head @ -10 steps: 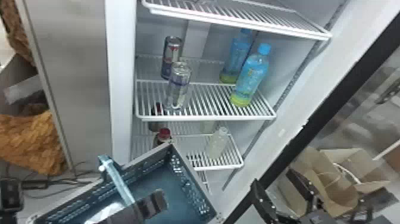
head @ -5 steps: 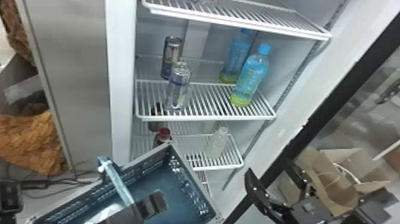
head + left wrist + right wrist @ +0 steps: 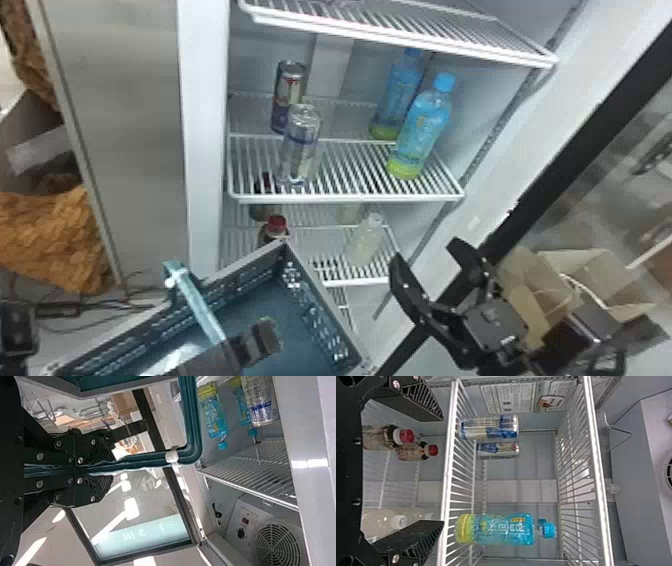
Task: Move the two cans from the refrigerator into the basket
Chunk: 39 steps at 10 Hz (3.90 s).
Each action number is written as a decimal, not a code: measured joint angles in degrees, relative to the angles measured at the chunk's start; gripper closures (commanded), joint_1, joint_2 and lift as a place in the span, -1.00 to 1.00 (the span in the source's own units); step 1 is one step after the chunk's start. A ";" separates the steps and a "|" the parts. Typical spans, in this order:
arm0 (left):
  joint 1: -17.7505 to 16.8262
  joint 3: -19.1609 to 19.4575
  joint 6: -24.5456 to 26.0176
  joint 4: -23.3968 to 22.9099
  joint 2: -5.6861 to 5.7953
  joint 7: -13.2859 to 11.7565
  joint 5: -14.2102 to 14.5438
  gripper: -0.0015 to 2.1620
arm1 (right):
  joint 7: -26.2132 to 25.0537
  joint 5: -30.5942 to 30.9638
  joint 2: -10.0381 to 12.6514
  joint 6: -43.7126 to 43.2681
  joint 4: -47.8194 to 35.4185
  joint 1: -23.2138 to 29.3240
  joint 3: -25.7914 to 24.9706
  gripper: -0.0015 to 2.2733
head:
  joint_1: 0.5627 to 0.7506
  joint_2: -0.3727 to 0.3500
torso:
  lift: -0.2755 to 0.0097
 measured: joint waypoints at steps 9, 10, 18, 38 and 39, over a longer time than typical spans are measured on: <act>-0.53 -0.33 -0.08 0.00 0.09 0.00 -0.11 0.11 | -0.05 0.12 -0.37 3.97 8.01 -15.32 5.84 -0.90 | 0.41 -0.94 | 0.69; -0.67 -0.35 -0.08 0.00 0.20 0.00 -0.19 0.11 | -0.02 0.15 -0.60 4.86 9.00 -17.11 6.64 -0.90 | 0.41 -0.94 | 0.69; -1.34 -0.76 -0.07 0.14 0.64 0.00 -0.12 0.11 | -0.09 1.36 -2.25 8.86 15.57 -30.51 12.43 -0.90 | 0.41 -0.72 | 0.69; -1.35 -0.47 -0.22 0.28 0.61 0.00 -0.05 0.11 | -2.55 3.55 -4.45 17.21 25.22 -43.49 20.22 0.07 | 0.41 -0.46 | 0.69; -1.35 -0.47 -0.22 0.28 0.61 0.00 -0.08 0.11 | -2.55 3.44 -4.45 17.20 25.16 -43.46 20.19 0.07 | 0.41 -0.46 | 0.69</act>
